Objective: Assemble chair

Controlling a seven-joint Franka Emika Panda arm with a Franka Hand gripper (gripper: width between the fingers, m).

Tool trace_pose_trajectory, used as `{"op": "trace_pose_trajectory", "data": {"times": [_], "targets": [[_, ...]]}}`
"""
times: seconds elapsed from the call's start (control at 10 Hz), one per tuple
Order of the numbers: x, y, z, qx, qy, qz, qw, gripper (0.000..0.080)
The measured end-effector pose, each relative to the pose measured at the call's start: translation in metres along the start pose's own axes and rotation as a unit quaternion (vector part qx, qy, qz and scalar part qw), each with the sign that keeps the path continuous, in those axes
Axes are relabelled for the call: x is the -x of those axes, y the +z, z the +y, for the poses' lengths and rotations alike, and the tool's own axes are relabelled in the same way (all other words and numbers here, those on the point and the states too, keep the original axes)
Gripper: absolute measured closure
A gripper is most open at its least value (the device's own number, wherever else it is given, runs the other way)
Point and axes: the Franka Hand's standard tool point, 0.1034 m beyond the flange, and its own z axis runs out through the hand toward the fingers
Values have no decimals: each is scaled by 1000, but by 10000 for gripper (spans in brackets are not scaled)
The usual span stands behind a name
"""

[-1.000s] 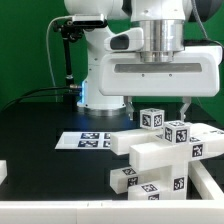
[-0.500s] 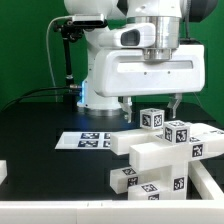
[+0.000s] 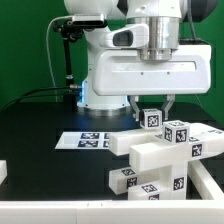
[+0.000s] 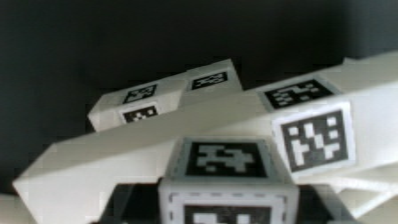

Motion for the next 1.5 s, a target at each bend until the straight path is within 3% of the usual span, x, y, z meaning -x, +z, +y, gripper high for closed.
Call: {"op": "trace_pose_trajectory", "data": {"times": [0.4,0.8,1.0,1.1,1.2,1.4,1.5], "targets": [[0,0,0,0,142,-1,990,515],[1,1,-1,-8,330,-5,944,515],[1,1,-1,-8,321,-5,947,514],[1,1,-1,-8,314,-5,949,323],[1,1,-1,-7,311,-5,950,192],[-1,-2,-2,0,118,-8,993,158],[3,0,-7,1,24,-18,1000,152]]}}
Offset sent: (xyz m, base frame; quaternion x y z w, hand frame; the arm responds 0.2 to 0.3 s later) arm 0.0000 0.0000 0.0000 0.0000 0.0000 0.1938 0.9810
